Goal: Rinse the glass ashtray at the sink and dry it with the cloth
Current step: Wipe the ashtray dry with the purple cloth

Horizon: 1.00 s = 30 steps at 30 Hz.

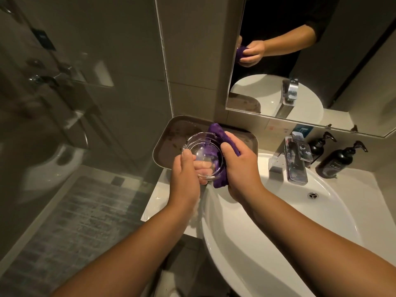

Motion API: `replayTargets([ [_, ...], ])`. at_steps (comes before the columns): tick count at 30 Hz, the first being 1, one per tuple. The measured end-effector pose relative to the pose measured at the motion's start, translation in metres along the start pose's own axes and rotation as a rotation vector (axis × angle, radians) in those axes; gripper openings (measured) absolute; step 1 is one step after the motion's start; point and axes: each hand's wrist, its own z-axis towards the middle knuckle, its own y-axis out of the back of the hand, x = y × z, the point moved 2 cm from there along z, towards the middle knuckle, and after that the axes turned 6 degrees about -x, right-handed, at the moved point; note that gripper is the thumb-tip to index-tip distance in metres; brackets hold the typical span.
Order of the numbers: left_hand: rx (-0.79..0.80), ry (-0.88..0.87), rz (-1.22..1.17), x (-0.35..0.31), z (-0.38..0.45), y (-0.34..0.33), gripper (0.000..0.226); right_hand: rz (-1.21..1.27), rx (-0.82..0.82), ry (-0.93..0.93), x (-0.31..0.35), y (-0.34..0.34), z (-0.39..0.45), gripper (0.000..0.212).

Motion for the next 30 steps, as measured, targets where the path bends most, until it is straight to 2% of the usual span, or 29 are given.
replayTargets([
  [5, 0.014, 0.004, 0.166, 0.017, 0.008, 0.016, 0.049, -0.163, 0.074, -0.002, -0.01, 0.005, -0.001, 0.032],
  [10, 0.008, -0.049, 0.3, 0.023, 0.016, 0.044, 0.037, -0.59, 0.234, 0.08, -0.019, 0.01, -0.005, 0.029],
  [14, 0.062, -0.04, 0.379, 0.042, 0.025, 0.063, 0.035, -0.879, 0.389, 0.09, -0.035, 0.001, -0.002, 0.023],
  [19, 0.05, 0.008, 0.493, 0.067, 0.041, 0.087, 0.038, -1.151, 0.458, 0.069, -0.061, -0.024, 0.003, 0.019],
  [23, 0.055, -0.005, 0.763, 0.091, 0.054, 0.106, 0.055, -1.271, 0.507, 0.058, -0.088, -0.047, 0.003, 0.018],
  [26, 0.077, -0.048, 1.056, 0.109, 0.065, 0.119, 0.065, -1.349, 0.546, 0.069, -0.107, -0.061, 0.003, 0.021],
  [30, 0.076, -0.033, 1.239, 0.123, 0.077, 0.126, 0.054, -1.446, 0.567, 0.109, -0.123, -0.076, 0.006, 0.021],
])
